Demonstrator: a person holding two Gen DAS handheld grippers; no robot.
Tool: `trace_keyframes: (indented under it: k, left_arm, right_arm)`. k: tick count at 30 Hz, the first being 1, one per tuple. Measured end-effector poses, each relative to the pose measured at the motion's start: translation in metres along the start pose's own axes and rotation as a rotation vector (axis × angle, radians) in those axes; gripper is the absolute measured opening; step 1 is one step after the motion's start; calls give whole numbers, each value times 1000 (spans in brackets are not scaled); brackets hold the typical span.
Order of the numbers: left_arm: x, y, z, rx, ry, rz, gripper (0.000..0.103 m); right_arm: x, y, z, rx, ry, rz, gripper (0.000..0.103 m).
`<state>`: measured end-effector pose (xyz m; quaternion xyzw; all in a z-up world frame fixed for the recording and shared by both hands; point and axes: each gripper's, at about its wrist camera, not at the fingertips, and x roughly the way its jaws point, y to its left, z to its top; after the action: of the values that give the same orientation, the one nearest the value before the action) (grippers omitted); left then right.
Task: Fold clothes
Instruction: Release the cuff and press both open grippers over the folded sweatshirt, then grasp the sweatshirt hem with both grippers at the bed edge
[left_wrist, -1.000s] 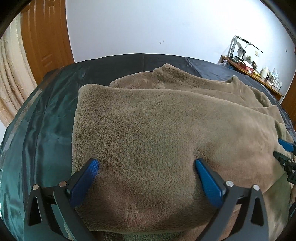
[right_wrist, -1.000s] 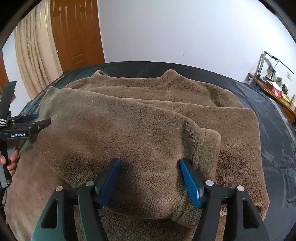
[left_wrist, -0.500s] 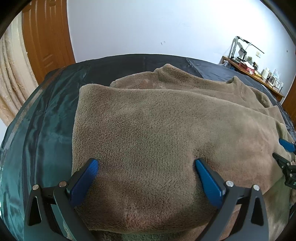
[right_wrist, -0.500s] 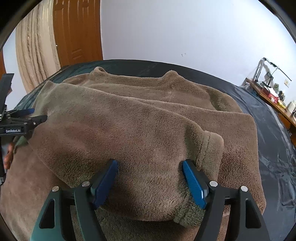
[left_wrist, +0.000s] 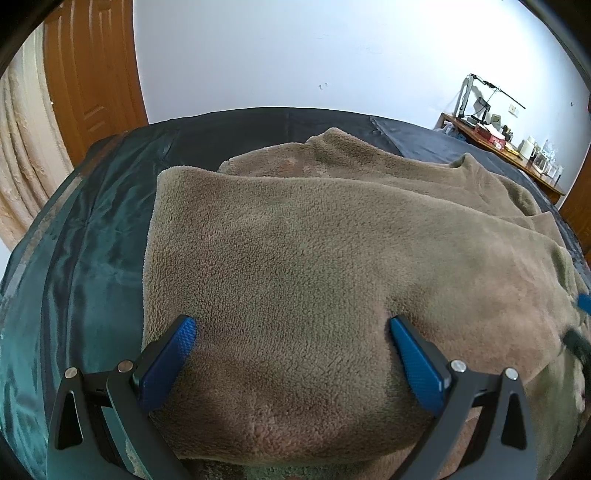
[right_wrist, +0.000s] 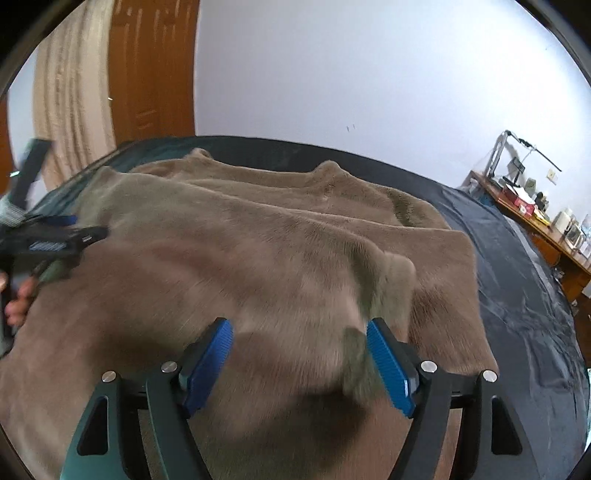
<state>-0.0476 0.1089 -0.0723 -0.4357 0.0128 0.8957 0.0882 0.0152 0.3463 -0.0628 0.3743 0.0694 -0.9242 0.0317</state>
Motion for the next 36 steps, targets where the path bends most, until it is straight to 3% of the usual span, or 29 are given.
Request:
trace_keyframes:
  k: [8,22,27,32,36]
  left_arm:
    - [-48,6,-31,18,-22,-58,103]
    - [-160,30,-144,99,-106,-131,103]
    - [-181,35,-177,95,-120,-159,103]
    - [-206,46,-209,62,-129,-224,103]
    - [-221,57,-235,66,-121,-269,103]
  right_arm:
    - [-74,-22,-70,67,-71,179,77]
    - [-148,-41,-161,74,-116,212,77]
    - [-173,-50,-196,74,-107,209,77]
    - [-185,-47,-228,55,-41,199,77]
    - [-178,-55,-253,144,26,240,77]
